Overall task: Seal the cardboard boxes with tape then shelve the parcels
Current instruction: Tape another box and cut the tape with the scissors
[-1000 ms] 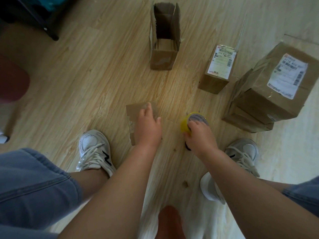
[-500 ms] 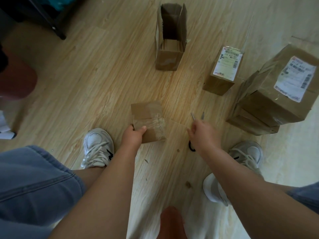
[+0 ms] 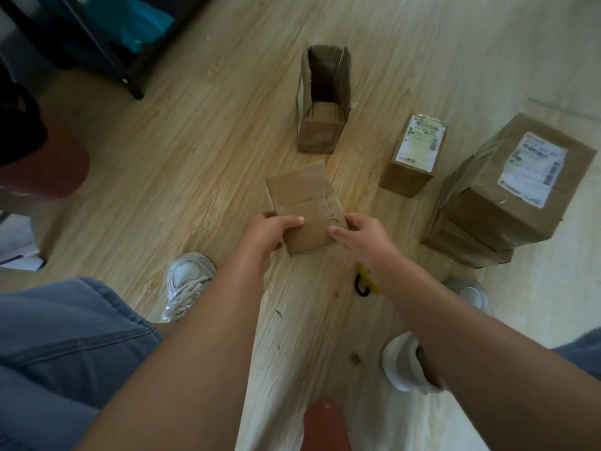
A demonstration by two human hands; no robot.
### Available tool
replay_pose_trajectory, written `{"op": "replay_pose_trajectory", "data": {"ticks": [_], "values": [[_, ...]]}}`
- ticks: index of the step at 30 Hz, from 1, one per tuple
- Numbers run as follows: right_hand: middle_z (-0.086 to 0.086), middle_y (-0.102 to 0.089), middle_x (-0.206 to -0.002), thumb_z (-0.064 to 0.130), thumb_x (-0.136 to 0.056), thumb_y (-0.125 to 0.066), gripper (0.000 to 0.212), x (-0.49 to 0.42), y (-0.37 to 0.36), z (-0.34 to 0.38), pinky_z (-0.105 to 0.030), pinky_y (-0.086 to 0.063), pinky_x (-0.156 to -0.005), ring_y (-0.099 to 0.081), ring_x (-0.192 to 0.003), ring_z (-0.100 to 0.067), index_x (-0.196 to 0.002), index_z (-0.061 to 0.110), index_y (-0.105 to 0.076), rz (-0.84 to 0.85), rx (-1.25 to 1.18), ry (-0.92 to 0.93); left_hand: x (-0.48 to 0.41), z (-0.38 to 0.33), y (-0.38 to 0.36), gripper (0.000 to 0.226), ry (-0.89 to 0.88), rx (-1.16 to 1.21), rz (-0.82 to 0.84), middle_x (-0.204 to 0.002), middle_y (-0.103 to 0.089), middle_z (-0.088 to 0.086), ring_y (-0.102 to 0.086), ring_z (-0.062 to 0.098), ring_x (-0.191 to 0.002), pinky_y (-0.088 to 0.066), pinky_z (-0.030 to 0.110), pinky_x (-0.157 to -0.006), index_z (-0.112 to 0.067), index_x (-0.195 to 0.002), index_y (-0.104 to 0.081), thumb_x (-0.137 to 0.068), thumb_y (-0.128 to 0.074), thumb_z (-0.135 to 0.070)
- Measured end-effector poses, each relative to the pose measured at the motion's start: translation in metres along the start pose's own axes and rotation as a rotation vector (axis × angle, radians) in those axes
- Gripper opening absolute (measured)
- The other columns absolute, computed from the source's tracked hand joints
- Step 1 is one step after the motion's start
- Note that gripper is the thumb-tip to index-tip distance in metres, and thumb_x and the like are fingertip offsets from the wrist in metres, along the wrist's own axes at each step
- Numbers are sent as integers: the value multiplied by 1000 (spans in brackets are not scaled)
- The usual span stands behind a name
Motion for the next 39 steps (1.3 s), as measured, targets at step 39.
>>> {"op": "replay_pose_trajectory", "data": {"ticks": [39], "values": [[25,-56,-130,62,-79,-64,74,138,142,229,-16,-48,-77,-59,-111,2,-147,49,-39,-29,119,726,159,-242,6,55,-248,-45,126,-108,-68,16,-69,31,-93,-60,44,-76,-17,-107,-62,-80,-65,-64]]}}
Point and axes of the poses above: each hand's wrist, its own x-axis away from the middle knuckle, its own y-axis out of the back of the hand, z = x × y, the point moved 6 cm from there along -x, towards the middle knuckle
